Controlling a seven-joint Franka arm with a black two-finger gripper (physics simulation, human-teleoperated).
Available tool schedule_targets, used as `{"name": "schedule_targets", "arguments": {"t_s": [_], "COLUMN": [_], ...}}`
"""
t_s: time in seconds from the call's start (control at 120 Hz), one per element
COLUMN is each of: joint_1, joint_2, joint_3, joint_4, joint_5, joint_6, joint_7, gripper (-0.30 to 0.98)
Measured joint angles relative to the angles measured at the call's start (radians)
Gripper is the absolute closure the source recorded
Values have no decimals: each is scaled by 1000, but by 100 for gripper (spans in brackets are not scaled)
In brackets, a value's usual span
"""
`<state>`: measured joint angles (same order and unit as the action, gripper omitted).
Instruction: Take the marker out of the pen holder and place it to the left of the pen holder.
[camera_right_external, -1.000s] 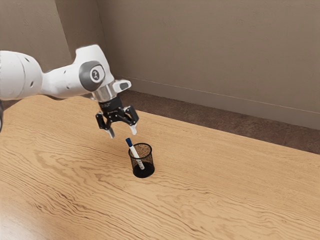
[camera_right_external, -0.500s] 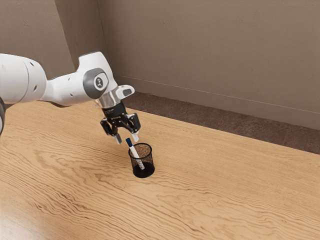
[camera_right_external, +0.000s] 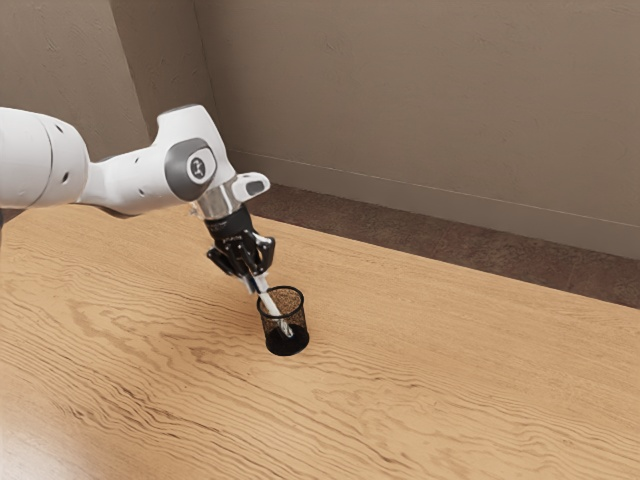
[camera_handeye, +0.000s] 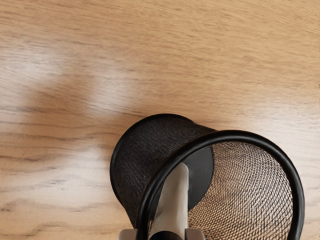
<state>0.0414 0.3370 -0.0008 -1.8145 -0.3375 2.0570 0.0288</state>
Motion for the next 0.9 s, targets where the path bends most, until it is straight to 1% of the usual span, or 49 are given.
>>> {"name": "schedule_targets", "arguments": {"t_s": [0.2,0.308,0.417,0.5,0.6,0.658,0.767,0.9], "joint_1": [0,-1,1,2,4,3,4,4], "joint_2": [-37,-77,-92,-88,-54,-19,99,258], "joint_3": [-11,-13,-2,12,36,44,53,63], "joint_4": [13,72,187,256,274,284,319,446], "joint_5": [13,49,127,219,323,363,399,428], "joint_6": [-10,-77,-211,-350,-511,-596,-727,-874], "joint_7": [1,-2,-5,-15,-38,-54,-83,-119], "gripper": [74,76,77,78,78,79,79,79]}}
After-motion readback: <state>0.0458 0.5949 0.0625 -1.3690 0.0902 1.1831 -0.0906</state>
